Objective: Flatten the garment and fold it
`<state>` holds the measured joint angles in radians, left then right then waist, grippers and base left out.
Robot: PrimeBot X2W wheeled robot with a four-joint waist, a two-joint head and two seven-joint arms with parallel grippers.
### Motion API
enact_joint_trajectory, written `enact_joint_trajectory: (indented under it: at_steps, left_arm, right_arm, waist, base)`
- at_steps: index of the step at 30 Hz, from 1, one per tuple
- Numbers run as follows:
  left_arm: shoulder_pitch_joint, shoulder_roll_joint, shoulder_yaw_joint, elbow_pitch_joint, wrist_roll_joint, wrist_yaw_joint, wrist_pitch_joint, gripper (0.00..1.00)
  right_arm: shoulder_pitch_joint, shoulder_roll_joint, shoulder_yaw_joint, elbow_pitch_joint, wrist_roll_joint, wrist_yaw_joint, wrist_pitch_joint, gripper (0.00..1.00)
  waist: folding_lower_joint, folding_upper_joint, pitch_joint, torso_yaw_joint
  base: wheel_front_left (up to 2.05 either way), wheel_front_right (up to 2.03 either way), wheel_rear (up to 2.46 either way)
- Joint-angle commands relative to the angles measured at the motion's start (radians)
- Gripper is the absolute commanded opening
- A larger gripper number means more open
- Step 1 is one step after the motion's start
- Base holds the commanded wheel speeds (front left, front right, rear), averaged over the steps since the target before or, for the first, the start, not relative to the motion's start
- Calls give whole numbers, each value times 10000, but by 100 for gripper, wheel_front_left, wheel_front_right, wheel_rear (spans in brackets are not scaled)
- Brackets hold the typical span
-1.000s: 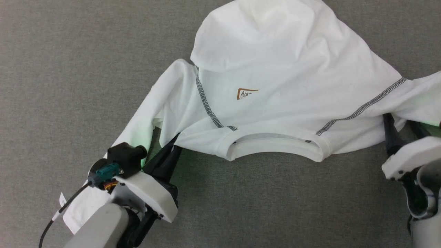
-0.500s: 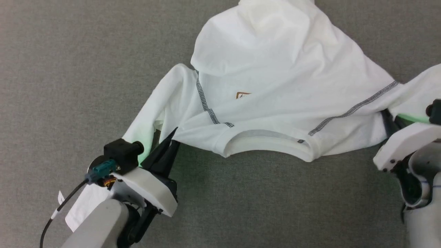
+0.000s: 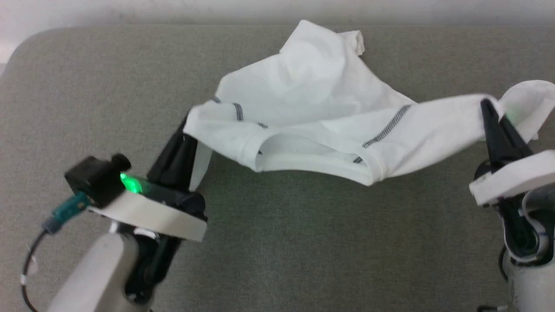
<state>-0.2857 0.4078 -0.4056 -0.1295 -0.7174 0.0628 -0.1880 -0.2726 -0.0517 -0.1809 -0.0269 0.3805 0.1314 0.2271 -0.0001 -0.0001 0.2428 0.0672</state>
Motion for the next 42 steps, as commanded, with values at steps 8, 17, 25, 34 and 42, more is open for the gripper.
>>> enact_joint_trajectory:
  at_steps: [8, 17, 25, 34, 42]
  left_arm:
    - [-2448, 799, 521, -1085, 93, 279, 1542, 0]
    - [-4654, 1181, 708, -915, -141, 340, 3188, 0]
    - [-6158, 1221, 601, -390, -647, 375, 4678, 0]
    - [-7273, 1339, 673, 1117, -997, 522, 5717, 0]
    - [-9892, 1554, 913, 2938, -31, 350, 4990, 0]
  right_arm:
    - [-2234, 15, 679, -1588, -584, -7, 727, 0]
    - [-4192, 15, 1126, -1931, -1281, -7, 1920, 0]
    - [-5670, 15, 1220, -1648, -1386, -7, 2961, 0]
    - [-7121, 15, 1254, 9, -1855, -7, 3798, 0]
    - [-10024, 15, 957, 1949, -3539, -7, 3103, 0]
  waist:
    - [1, 1, -955, -483]
    - [1, 1, -1277, -528]
    - [1, 1, -1328, -536]
    - [1, 1, -387, -848]
    - [1, 1, 1825, -953]
  base:
    - [0, 0, 0]
    - [0, 0, 0]
    - [0, 0, 0]
    - [0, 0, 0]
    - [0, 0, 0]
